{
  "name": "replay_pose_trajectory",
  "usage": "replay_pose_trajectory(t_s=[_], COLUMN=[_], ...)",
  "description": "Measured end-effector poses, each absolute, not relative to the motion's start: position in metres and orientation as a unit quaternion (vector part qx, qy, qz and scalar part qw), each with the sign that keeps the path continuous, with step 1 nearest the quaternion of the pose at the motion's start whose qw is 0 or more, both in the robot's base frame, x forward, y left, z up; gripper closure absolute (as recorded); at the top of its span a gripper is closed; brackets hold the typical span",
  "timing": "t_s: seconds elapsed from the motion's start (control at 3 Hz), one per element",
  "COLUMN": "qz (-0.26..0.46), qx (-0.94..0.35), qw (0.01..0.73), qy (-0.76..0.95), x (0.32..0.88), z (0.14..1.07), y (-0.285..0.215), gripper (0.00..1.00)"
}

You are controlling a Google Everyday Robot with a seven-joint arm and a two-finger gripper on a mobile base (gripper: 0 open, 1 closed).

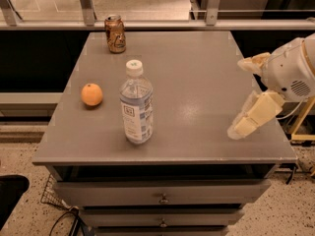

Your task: Move blue plastic bottle near orange can

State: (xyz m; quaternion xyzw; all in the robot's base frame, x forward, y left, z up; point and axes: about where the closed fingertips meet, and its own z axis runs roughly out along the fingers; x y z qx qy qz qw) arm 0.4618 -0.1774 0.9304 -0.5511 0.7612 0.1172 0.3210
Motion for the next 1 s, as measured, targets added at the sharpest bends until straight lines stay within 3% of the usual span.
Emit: replay_pose_trajectory(t_s=[1.0], qz=[0.268], qx=[-0.462], qw=[0.51], qy=[0.675], x=[0.475], z=[0.907], y=[-0.141], gripper=[0.0])
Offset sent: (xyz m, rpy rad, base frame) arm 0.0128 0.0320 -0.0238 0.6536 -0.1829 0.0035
